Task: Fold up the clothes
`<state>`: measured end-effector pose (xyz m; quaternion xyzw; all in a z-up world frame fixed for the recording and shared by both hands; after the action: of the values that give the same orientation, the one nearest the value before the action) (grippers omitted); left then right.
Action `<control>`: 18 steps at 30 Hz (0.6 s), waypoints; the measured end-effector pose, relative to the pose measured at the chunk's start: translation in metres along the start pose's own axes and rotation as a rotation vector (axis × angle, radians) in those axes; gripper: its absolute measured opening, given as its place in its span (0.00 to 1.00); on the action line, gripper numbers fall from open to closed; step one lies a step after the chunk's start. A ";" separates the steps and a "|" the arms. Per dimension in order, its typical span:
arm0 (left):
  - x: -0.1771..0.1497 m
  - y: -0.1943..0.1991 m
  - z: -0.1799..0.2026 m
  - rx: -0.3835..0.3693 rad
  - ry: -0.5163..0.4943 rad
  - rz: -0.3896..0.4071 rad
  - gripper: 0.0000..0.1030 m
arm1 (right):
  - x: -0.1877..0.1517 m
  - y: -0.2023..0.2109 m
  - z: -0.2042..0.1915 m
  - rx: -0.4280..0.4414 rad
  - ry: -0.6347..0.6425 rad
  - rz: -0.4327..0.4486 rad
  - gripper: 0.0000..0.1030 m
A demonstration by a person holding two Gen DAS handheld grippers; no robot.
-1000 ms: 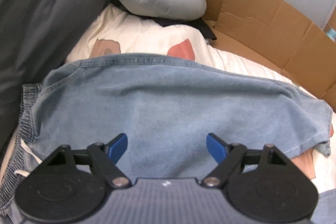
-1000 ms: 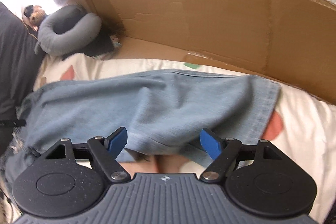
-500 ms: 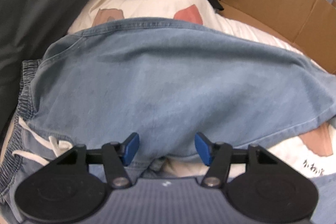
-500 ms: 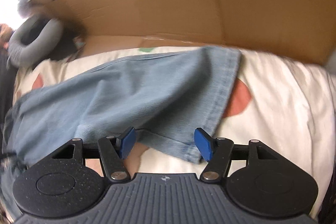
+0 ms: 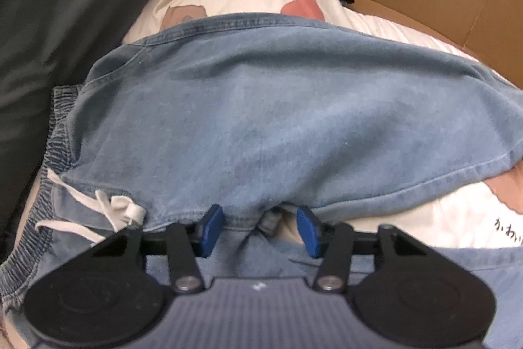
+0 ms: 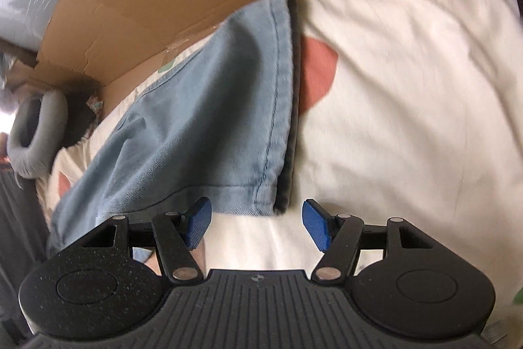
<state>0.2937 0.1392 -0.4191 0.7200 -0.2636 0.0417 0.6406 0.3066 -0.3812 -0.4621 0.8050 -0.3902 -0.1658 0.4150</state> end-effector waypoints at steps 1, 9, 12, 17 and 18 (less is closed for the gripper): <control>0.000 0.000 0.000 0.001 0.001 0.000 0.50 | -0.002 -0.003 0.001 0.009 -0.018 -0.008 0.63; -0.007 -0.008 0.003 0.019 -0.020 -0.020 0.50 | 0.002 -0.025 -0.001 0.069 -0.120 0.027 0.58; -0.008 -0.009 0.004 0.032 -0.030 -0.018 0.50 | 0.006 -0.029 -0.002 0.046 -0.132 0.027 0.25; -0.010 -0.015 0.003 0.050 -0.035 -0.011 0.50 | 0.006 -0.025 -0.015 0.103 -0.122 0.013 0.14; -0.010 -0.018 0.002 0.053 -0.030 -0.015 0.50 | 0.005 -0.027 -0.015 0.096 -0.117 0.009 0.15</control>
<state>0.2923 0.1411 -0.4399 0.7391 -0.2665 0.0331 0.6178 0.3319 -0.3674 -0.4747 0.8111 -0.4249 -0.1920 0.3533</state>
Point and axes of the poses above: each gripper's, at about its wrist camera, not at the fingertips, and y roughly against the way its jaws point, z to its right, x to its top, the point moved 10 cm from there along -y, roughly the way its jaws point, and after that the axes turned 13 degrees about -y, right-handed, at the moved point
